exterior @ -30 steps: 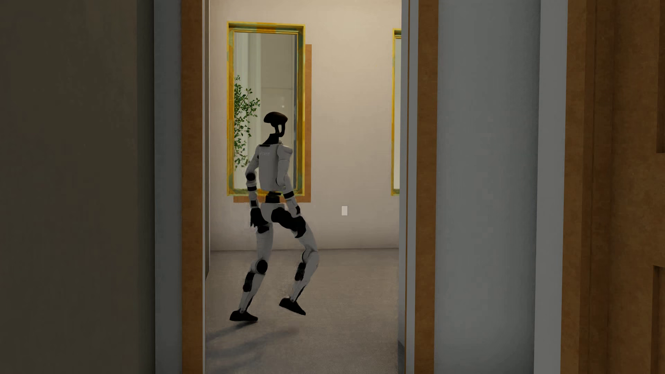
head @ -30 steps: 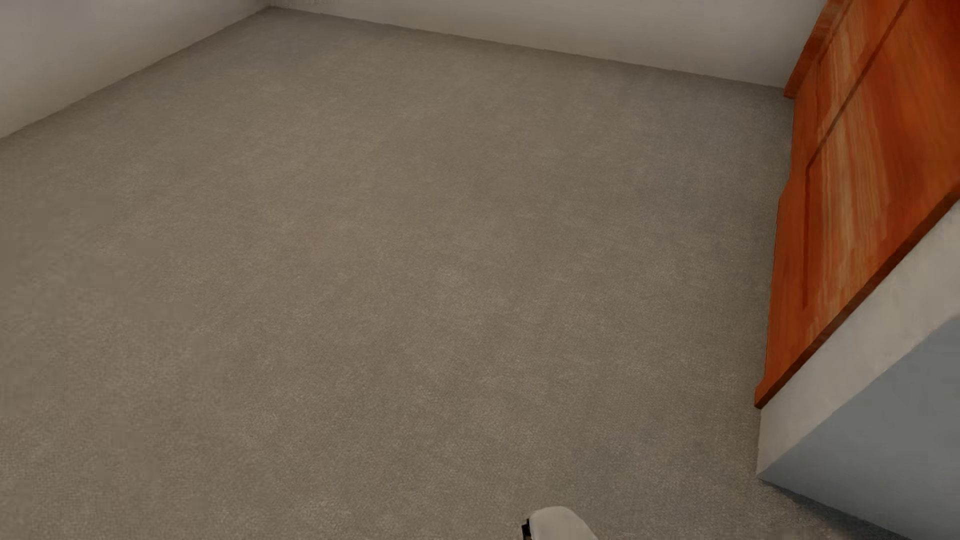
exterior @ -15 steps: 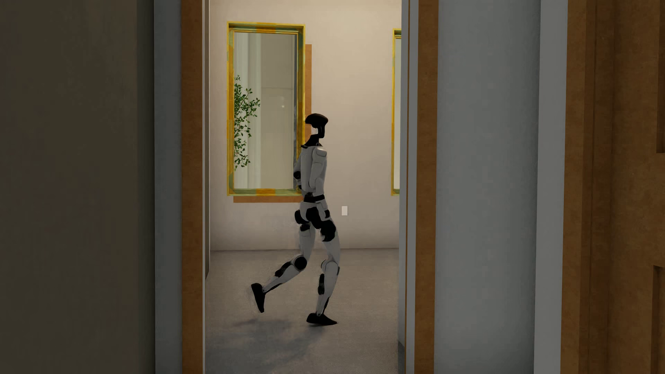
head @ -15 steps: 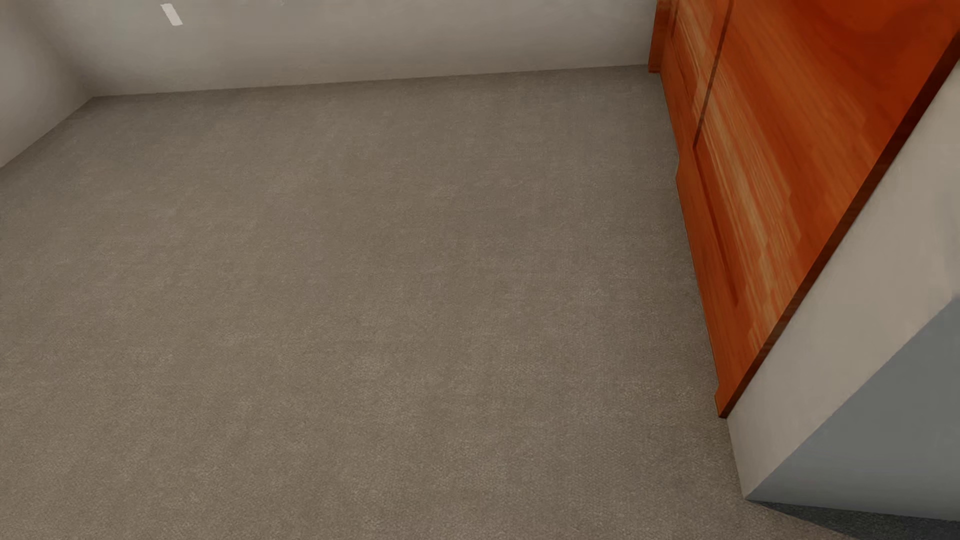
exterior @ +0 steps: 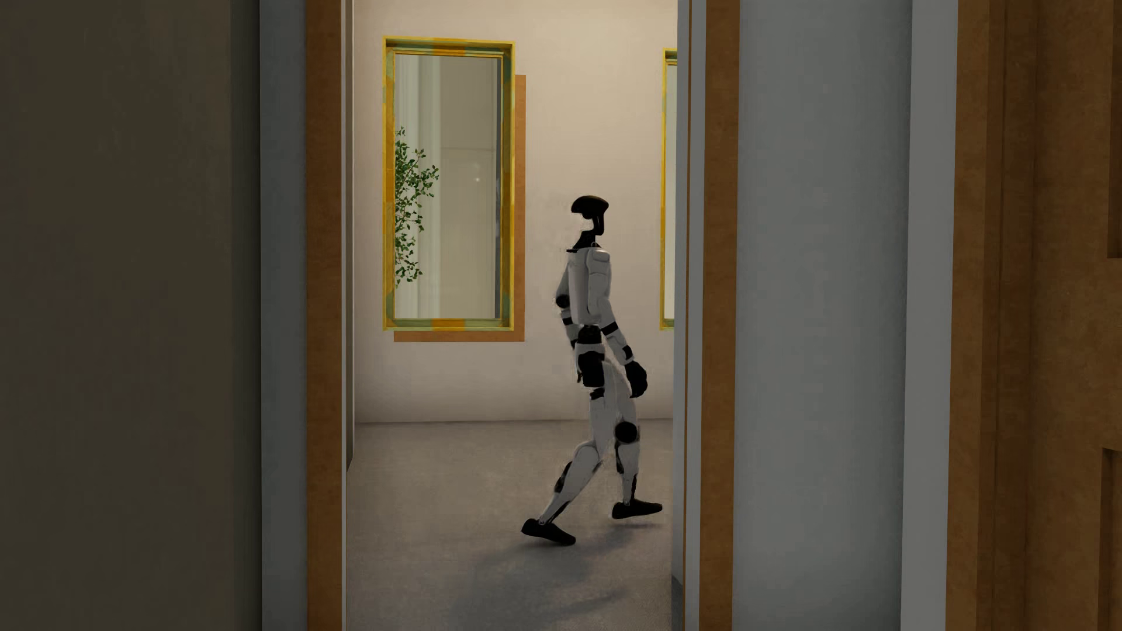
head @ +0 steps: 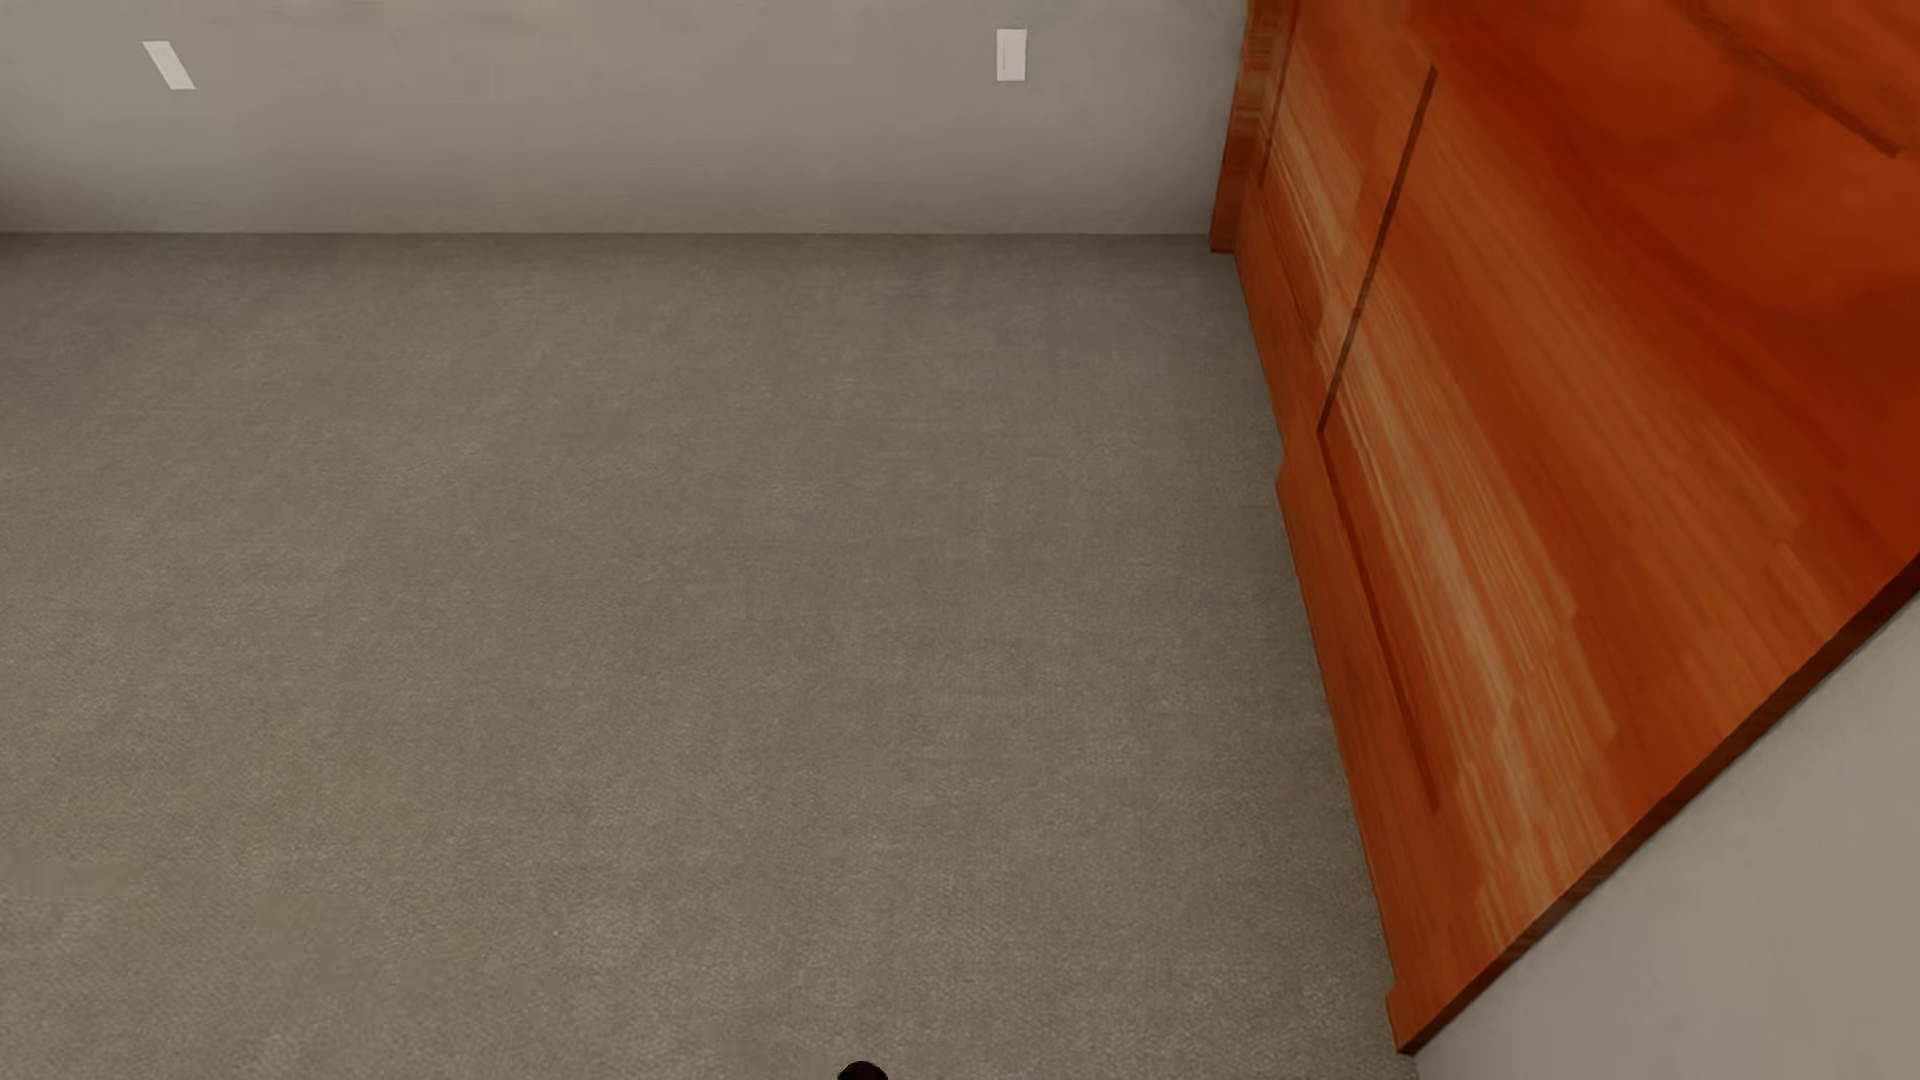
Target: Circle the corner
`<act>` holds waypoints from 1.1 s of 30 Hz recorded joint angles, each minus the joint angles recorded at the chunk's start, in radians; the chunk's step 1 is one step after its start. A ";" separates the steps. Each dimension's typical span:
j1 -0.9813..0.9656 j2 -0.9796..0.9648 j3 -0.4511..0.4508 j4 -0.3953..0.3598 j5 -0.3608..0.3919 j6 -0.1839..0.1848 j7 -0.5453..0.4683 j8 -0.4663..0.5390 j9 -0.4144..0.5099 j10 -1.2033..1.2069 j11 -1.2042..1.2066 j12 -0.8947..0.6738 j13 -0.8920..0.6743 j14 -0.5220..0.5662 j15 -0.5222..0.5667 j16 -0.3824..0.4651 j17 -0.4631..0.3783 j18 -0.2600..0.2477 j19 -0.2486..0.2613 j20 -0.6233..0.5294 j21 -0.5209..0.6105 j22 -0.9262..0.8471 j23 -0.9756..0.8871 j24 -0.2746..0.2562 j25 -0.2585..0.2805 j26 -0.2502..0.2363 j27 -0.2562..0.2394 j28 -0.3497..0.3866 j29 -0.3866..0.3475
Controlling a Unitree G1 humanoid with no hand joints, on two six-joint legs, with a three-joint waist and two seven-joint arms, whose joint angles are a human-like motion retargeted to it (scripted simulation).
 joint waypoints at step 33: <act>0.291 -0.218 -0.106 -0.124 -0.077 -0.009 0.000 0.000 -0.075 0.025 -0.092 -0.165 0.038 -0.085 0.204 0.070 0.057 0.000 0.000 0.122 -0.023 -0.053 0.202 0.000 0.000 0.000 0.000 0.000 0.000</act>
